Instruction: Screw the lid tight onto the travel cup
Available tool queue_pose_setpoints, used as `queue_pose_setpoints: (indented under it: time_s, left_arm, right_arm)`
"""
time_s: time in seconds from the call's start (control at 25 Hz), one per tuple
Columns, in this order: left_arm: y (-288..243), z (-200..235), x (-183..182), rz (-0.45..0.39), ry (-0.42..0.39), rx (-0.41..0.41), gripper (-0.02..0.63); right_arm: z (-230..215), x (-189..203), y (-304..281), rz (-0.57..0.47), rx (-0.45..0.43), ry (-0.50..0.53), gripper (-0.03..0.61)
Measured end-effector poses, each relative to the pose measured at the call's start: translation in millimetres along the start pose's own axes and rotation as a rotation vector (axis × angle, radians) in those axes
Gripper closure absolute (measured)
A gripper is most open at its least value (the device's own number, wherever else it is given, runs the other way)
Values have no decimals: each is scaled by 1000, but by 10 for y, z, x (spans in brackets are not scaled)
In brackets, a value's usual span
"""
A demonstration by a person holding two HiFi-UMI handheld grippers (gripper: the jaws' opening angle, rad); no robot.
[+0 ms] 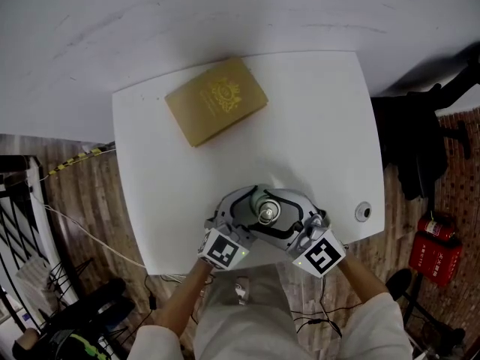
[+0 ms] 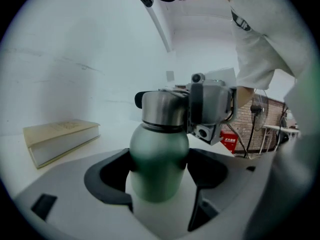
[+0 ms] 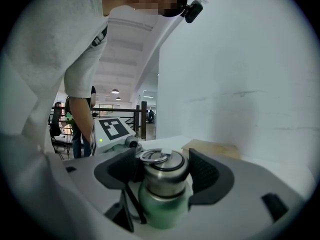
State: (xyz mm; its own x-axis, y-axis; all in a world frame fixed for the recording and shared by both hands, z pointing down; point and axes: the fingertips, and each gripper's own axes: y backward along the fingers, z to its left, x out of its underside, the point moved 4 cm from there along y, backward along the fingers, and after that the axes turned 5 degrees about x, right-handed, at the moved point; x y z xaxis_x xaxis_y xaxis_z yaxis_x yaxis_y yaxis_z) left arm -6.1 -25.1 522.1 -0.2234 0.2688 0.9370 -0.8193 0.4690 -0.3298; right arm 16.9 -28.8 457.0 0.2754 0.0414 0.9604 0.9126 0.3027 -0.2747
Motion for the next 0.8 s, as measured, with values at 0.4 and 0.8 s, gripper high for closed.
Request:
queue_pose_setpoints:
  time_s: [0.4, 0.8]
  left_arm:
    - [-5, 9, 45, 3, -13, 3, 268]
    - [-7, 10, 38, 2, -4, -1, 268]
  right_arm:
    - [-92, -11, -57, -3, -135, 80, 305]
    - [-79, 55, -40, -10, -18, 31, 319]
